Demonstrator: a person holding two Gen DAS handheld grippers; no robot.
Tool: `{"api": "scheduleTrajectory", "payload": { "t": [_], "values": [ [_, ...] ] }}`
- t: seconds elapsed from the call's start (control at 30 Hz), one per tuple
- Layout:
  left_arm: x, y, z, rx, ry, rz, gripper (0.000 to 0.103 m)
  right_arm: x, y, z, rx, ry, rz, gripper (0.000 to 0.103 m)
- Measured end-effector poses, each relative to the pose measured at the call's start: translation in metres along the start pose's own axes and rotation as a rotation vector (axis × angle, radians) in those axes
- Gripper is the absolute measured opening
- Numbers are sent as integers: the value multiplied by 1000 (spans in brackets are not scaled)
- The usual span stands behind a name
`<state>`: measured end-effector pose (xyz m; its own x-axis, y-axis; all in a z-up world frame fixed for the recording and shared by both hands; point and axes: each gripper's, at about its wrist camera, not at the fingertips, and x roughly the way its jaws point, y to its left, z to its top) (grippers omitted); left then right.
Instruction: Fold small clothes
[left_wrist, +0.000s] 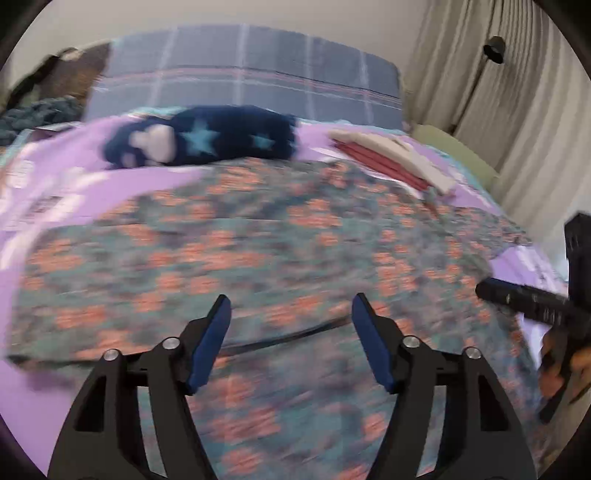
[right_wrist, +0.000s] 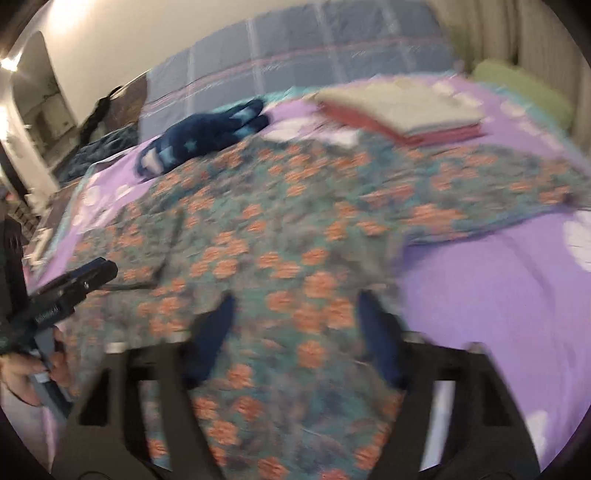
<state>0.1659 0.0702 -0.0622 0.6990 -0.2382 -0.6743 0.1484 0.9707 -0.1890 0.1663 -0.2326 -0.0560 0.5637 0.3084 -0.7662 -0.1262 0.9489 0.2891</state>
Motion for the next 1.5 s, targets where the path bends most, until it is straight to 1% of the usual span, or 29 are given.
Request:
{"api": "scheduleTrajectory", "payload": {
  "t": [0.03, 0.1, 0.17, 0.27, 0.33, 0.37, 0.4, 0.53, 0.57, 0.6, 0.63, 0.67, 0.7, 0.73, 0.77, 0.83, 0.9, 0.97, 1.03, 1.07, 1.1, 1.17, 1.23, 1.3, 1.37, 1.5],
  "values": [
    [-8, 9, -3, 3, -7, 35, 74, 7, 4, 4, -9, 17, 38, 41],
    [-16, 22, -6, -2, -5, 65, 75, 31, 20, 18, -35, 66, 132, 41],
    [-15, 21, -5, -5, 3, 53, 75, 58, 36, 37, -38, 114, 175, 41],
    [-5, -1, -6, 70, 22, 2, 74, 92, 54, 64, -38, 170, 217, 41],
    [8, -26, -6, 162, 31, -32, 62, 114, 65, 84, -31, 203, 221, 41],
    [15, -36, -6, 191, 40, -42, 53, 125, 71, 93, -33, 235, 227, 43],
    [25, -45, -4, 215, 62, -53, 47, 133, 74, 98, -38, 256, 235, 48],
    [52, -57, 0, 240, 97, -46, 44, 147, 90, 111, -76, 288, 253, 53],
    [57, -58, 1, 245, 107, -39, 37, 149, 95, 112, -96, 295, 257, 53],
    [60, -58, 2, 246, 118, -34, 26, 151, 102, 113, -129, 302, 256, 52],
    [63, -57, 2, 245, 126, -27, 18, 152, 108, 113, -165, 313, 266, 49],
    [64, -56, 4, 242, 128, -28, 11, 154, 113, 110, -201, 334, 281, 35],
    [63, -54, 6, 235, 127, -35, 9, 157, 120, 107, -231, 353, 271, 21],
    [62, -53, 7, 233, 123, -34, 8, 158, 123, 107, -244, 346, 245, 14],
    [57, -52, 8, 231, 114, -32, 8, 156, 126, 107, -254, 325, 219, 2],
    [44, -53, 14, 220, 81, -43, 8, 144, 123, 113, -227, 288, 247, 2],
    [28, -57, 24, 210, 43, -60, 8, 117, 116, 125, -216, 219, 291, 2],
    [10, -66, 39, 197, -1, -122, 8, 98, 108, 134, -221, 188, 308, 2],
    [-3, -80, 54, 192, -38, -190, 8, 71, 97, 146, -247, 155, 300, 2],
    [-7, -88, 59, 195, -52, -214, 8, 55, 87, 151, -262, 130, 282, 2],
    [-9, -99, 65, 201, -66, -247, 8, 46, 78, 154, -265, 116, 271, 2],
    [-7, -114, 69, 208, -76, -289, 8, 26, 58, 160, -263, 78, 244, 3],
    [4, -134, 72, 219, -71, -317, 8, 19, 41, 163, -251, 58, 206, 3],
    [19, -151, 71, 220, -47, -336, 8, 19, 16, 162, -218, 57, 167, 3],
    [40, -165, 70, 217, -7, -350, 8, 28, -2, 157, -189, 71, 138, 3],
    [73, -180, 60, 217, 47, -339, 9, 57, -33, 143, -141, 84, 99, 3]
  ]
}}
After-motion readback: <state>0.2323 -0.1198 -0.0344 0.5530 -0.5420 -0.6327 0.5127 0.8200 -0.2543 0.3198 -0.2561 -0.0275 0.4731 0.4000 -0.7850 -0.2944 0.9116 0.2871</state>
